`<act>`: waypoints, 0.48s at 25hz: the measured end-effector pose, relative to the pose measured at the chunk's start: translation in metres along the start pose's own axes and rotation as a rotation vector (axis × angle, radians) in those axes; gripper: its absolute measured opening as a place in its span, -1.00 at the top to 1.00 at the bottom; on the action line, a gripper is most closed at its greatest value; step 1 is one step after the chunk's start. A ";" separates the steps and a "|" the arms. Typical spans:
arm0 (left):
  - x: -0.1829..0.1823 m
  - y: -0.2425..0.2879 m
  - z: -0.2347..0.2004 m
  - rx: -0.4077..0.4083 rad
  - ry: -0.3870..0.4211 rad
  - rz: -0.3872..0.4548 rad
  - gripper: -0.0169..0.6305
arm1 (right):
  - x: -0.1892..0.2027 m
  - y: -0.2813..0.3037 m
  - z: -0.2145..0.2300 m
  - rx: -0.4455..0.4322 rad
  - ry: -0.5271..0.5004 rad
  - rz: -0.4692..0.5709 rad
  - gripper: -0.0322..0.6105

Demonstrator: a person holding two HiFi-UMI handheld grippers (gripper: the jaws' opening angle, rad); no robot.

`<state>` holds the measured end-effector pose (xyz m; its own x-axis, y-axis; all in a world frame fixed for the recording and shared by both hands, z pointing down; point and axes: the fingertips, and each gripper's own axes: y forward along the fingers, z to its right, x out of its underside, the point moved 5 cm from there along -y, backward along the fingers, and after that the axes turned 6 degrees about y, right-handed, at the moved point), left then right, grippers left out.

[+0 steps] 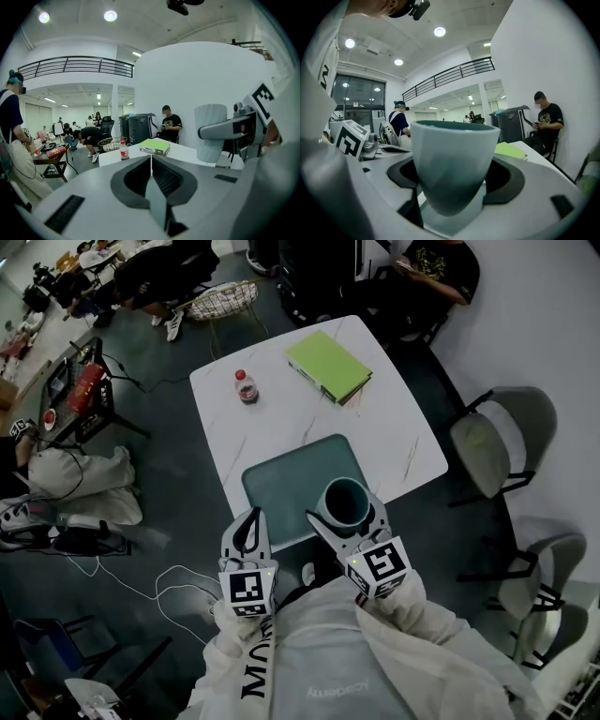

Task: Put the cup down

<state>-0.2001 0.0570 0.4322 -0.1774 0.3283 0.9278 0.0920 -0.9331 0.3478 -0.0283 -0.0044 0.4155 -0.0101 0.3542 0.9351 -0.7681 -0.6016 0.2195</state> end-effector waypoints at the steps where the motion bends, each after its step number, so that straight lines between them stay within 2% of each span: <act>1: 0.000 0.005 0.000 0.003 -0.001 -0.002 0.91 | 0.000 0.002 0.004 0.005 0.000 -0.001 -0.26; 12: 0.001 0.063 0.004 0.061 0.017 -0.023 0.91 | 0.011 0.034 0.052 0.058 -0.005 -0.025 -0.26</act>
<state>-0.1908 -0.0008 0.4551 -0.1971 0.3466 0.9171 0.1471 -0.9144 0.3771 -0.0213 -0.0578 0.4472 0.0121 0.3664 0.9304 -0.7297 -0.6329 0.2587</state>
